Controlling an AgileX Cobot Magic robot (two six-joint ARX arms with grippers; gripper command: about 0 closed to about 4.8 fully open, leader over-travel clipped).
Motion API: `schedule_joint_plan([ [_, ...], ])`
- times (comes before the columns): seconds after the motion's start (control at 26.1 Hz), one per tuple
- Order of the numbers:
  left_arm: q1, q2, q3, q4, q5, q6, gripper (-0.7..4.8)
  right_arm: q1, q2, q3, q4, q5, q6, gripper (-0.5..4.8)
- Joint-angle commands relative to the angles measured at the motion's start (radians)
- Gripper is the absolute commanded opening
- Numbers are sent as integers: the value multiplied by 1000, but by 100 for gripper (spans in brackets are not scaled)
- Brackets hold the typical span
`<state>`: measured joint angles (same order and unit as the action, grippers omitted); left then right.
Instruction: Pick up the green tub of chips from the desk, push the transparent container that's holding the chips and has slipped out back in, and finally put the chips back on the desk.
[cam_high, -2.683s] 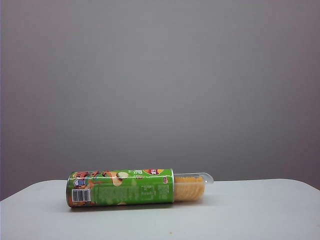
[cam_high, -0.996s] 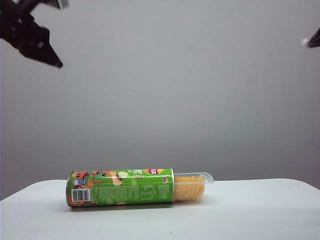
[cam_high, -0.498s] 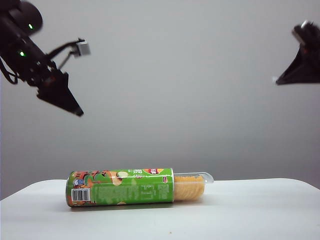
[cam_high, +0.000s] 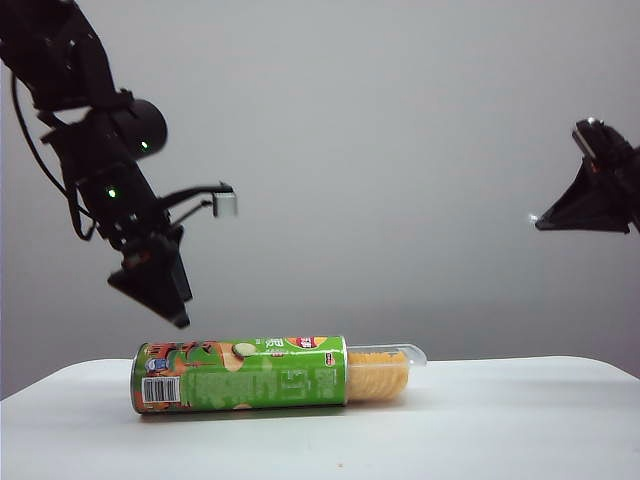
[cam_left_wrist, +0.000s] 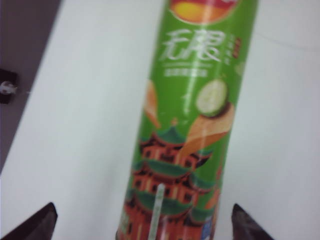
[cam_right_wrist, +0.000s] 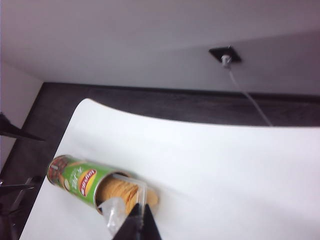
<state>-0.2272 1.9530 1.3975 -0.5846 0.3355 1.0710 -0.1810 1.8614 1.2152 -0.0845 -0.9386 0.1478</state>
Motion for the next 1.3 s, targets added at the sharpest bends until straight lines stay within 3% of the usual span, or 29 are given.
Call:
schedule_joint_plan([
  [0.04, -11, 24, 5, 8, -29, 33, 479, 1, 12, 5, -21, -19, -11, -5],
  [0.23, -11, 71, 11, 19, -90, 63, 479, 1, 19, 3, -35, -33, -24, -5],
  [0.46, -12, 154, 44, 20, -85, 66, 479, 13, 19, 2, -72, -33, -71, -5],
  [0.8, -23, 204, 45, 69, -60, 66, 479, 45, 19, 2, -275, -32, -385, -5],
  [1.03, -36, 209, 45, 79, -42, 66, 403, 58, 20, 2, -299, -31, -413, -5],
  [1.15, -36, 215, 45, 84, -43, 66, 275, 60, 23, 2, -298, -29, -413, -5],
  [1.3, -37, 211, 47, 87, -44, 64, 265, 64, 24, 2, -292, -22, -414, -5],
])
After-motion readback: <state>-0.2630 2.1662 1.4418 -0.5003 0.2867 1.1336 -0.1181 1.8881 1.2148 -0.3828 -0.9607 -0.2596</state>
